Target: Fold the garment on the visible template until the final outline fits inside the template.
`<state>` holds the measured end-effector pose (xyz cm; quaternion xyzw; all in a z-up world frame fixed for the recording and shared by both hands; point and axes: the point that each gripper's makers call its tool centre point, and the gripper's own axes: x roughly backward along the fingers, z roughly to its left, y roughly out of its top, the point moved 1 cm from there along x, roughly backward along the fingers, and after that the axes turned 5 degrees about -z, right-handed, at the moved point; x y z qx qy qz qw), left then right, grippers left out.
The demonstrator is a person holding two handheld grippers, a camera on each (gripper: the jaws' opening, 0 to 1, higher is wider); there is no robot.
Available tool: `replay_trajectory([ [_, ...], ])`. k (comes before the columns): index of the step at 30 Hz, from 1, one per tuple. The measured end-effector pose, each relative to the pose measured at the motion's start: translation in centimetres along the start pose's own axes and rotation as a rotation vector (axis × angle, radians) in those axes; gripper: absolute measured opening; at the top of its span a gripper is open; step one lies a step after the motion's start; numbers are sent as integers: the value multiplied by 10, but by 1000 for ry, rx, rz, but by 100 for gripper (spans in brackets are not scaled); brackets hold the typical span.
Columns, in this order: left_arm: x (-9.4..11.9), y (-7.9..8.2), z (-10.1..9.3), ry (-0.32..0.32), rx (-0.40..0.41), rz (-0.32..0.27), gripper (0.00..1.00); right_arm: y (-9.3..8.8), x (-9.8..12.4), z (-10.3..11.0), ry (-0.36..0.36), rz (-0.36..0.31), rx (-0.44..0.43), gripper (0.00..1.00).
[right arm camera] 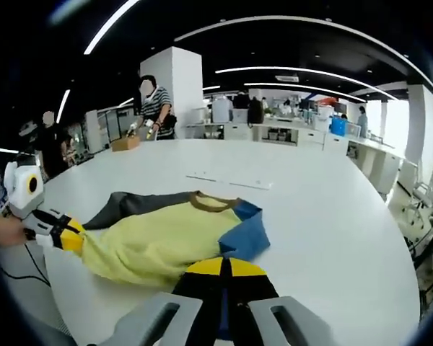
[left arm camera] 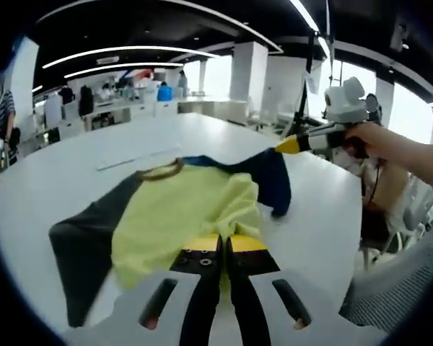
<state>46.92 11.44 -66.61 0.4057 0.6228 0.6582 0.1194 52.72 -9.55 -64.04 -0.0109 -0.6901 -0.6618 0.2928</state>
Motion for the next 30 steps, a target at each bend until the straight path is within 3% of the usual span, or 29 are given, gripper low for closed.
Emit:
replay_trajectory([
  [17, -3, -21, -4, -9, 46, 48, 0, 2, 9, -61, -146, 17, 3, 0],
  [30, -1, -35, -18, -37, 40, 80, 0, -8, 6, -111, -244, 89, 55, 0],
])
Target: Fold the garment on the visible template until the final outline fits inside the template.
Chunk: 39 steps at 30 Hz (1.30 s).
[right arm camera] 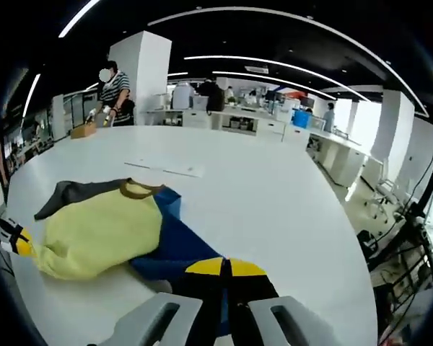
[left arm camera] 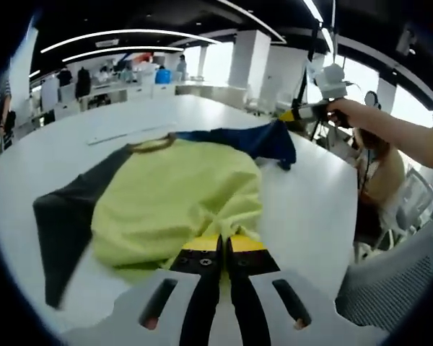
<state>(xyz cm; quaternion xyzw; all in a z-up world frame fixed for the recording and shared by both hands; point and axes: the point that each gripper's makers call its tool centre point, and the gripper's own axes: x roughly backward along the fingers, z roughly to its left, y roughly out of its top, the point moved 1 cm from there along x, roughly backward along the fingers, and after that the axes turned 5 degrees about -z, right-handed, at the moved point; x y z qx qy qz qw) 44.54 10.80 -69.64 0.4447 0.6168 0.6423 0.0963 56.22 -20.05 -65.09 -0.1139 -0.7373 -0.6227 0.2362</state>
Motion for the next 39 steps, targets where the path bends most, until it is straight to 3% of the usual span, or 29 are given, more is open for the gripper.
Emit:
replay_trajectory([
  [14, -1, -12, -10, -24, 1, 37, 0, -6, -22, -47, -93, 30, 21, 0],
  [26, -1, -18, -14, -33, 9, 55, 0, -29, -43, -77, -156, 123, 83, 0],
  [39, -2, -19, -15, -31, 17, 67, 0, -45, -54, -89, -177, 179, 83, 0],
])
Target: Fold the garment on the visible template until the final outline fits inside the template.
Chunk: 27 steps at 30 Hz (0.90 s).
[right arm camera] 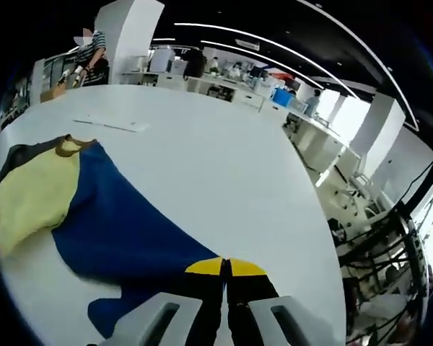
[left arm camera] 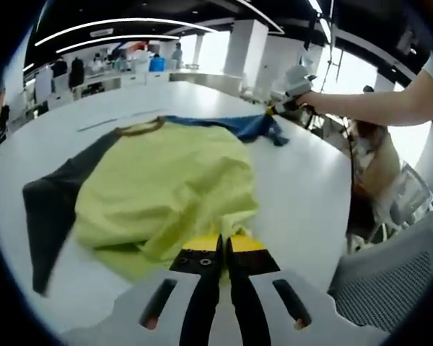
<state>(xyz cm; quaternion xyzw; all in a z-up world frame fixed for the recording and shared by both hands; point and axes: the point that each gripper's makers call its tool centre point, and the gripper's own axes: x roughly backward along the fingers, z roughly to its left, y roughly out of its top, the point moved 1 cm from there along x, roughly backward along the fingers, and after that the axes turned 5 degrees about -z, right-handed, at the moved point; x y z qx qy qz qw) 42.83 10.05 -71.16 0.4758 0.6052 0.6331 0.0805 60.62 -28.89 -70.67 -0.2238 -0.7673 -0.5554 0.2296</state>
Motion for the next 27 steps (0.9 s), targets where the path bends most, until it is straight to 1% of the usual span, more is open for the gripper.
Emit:
replay_trajectory([
  [2, 0, 1, 0, -2, 0, -9, 0, 1, 1, 1, -2, -7, -13, 0],
  [3, 1, 3, 0, -6, 0, -24, 0, 3, 3, 2, -5, -16, -30, 0],
  [4, 1, 4, -1, -14, 4, -34, 1, 8, 5, 7, 9, -52, -49, 3],
  [6, 2, 5, -1, -12, 6, -36, 6, 14, 10, 14, 24, -92, -58, 16],
  [7, 3, 5, -1, -12, -2, -40, 11, 15, 12, 17, 35, -93, -58, 22],
  [8, 4, 6, -2, -7, -14, -43, 16, 15, 15, 21, 50, -91, -65, 24],
  [10, 7, 8, -3, -11, -34, -47, 25, 20, 21, 35, 104, -112, -86, 24],
  [11, 9, 9, -2, -7, -46, -50, 28, 22, 24, 40, 120, -122, -100, 24],
  [12, 12, 10, -1, -4, -63, -56, 29, 25, 28, 49, 152, -140, -98, 25],
  [14, 17, 10, 2, 7, -79, -55, 33, 27, 34, 57, 172, -147, -96, 33],
  [15, 19, 10, 3, 9, -85, -56, 37, 32, 39, 68, 216, -178, -108, 36],
  [16, 21, 10, 5, 12, -93, -59, 41, 34, 42, 73, 231, -189, -119, 40],
  [17, 22, 10, 6, 16, -99, -58, 44, 37, 48, 83, 267, -200, -139, 42],
  [19, 25, 9, 9, 19, -115, -51, 45, 39, 57, 98, 321, -204, -159, 45],
  [20, 27, 8, 10, 23, -119, -47, 46, 40, 59, 100, 329, -206, -161, 47],
  [21, 29, 7, 13, 32, -121, -45, 48, 42, 64, 109, 358, -218, -160, 49],
  [22, 30, 6, 14, 33, -123, -44, 51, 45, 71, 118, 387, -234, -161, 52],
  [24, 33, 4, 17, 33, -124, -43, 53, 47, 82, 134, 448, -238, -146, 56],
  [26, 36, 2, 18, 25, -114, -42, 55, 46, 91, 148, 491, -235, -131, 62],
  [27, 37, 0, 19, 23, -110, -37, 56, 45, 95, 153, 500, -235, -134, 66],
])
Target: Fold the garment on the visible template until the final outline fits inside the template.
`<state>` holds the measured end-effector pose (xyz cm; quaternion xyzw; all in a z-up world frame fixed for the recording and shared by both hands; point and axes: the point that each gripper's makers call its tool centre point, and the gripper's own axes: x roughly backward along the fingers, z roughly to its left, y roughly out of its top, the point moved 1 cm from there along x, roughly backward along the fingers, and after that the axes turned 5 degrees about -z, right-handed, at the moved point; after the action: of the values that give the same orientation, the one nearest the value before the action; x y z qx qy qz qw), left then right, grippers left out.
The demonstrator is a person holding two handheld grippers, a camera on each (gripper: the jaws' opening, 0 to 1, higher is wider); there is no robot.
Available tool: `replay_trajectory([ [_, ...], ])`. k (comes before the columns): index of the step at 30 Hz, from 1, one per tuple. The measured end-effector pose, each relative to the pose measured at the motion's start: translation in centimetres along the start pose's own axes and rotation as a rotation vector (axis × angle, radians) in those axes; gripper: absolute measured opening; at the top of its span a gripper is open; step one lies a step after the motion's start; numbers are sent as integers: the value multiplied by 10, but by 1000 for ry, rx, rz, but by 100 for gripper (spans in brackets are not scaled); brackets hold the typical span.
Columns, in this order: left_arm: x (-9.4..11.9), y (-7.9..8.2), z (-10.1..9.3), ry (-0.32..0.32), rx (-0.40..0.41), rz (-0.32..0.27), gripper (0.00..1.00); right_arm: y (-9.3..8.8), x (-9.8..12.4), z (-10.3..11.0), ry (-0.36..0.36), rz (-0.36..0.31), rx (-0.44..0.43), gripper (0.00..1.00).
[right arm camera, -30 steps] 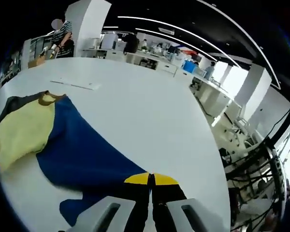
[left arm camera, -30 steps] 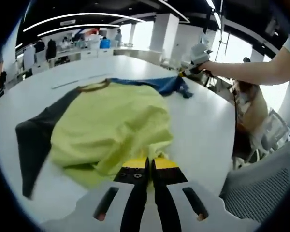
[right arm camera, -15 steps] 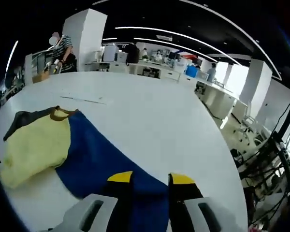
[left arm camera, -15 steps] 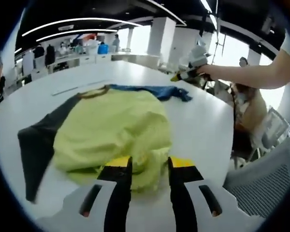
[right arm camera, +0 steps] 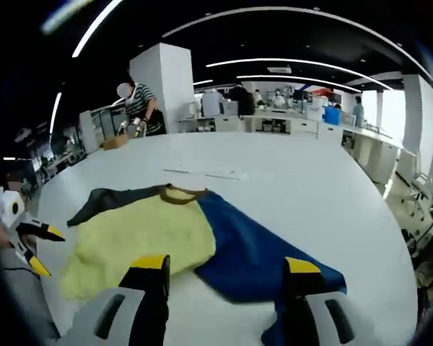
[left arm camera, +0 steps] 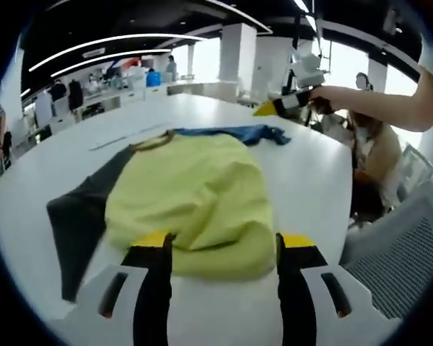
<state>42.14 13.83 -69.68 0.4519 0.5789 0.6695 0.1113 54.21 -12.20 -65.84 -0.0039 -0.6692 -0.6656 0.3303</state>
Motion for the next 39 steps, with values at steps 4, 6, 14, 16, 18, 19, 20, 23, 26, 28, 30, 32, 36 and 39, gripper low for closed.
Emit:
replay_trajectory([
  [4, 4, -7, 0, -5, -23, 23, 59, -7, 3, 28, 84, 21, 19, 76],
  [6, 5, -9, -1, -11, -24, 27, 59, -14, 7, 45, 133, 36, 47, 79],
  [14, 5, -16, 0, -27, -34, 25, 54, -38, 20, 103, 300, 70, 132, 83],
  [16, 5, -19, 0, -39, -42, 36, 51, -43, 20, 112, 333, 73, 143, 82],
  [18, 5, -21, 0, -47, -49, 41, 48, -48, 21, 121, 358, 82, 168, 80],
  [19, 5, -22, 0, -54, -57, 47, 47, -50, 21, 125, 370, 81, 179, 78],
  [20, 4, -23, 1, -55, -60, 50, 46, -52, 22, 129, 380, 81, 191, 77],
  [23, 4, -24, 2, -63, -69, 48, 43, -59, 22, 138, 407, 82, 208, 74],
  [26, 2, -27, 2, -83, -75, 57, 40, -67, 21, 149, 432, 90, 231, 70],
  [28, 0, -31, 2, -94, -95, 71, 38, -73, 19, 156, 446, 95, 252, 66],
  [30, -1, -35, 1, -102, -119, 87, 37, -77, 17, 163, 461, 97, 263, 63],
  [32, -2, -38, 3, -101, -109, 94, 35, -79, 14, 169, 469, 90, 289, 60],
  [36, -5, -40, 5, -93, -143, 88, 34, -87, 6, 178, 466, 90, 327, 51],
  [39, -6, -41, 6, -94, -130, 93, 33, -94, 2, 178, 442, 111, 389, 44],
])
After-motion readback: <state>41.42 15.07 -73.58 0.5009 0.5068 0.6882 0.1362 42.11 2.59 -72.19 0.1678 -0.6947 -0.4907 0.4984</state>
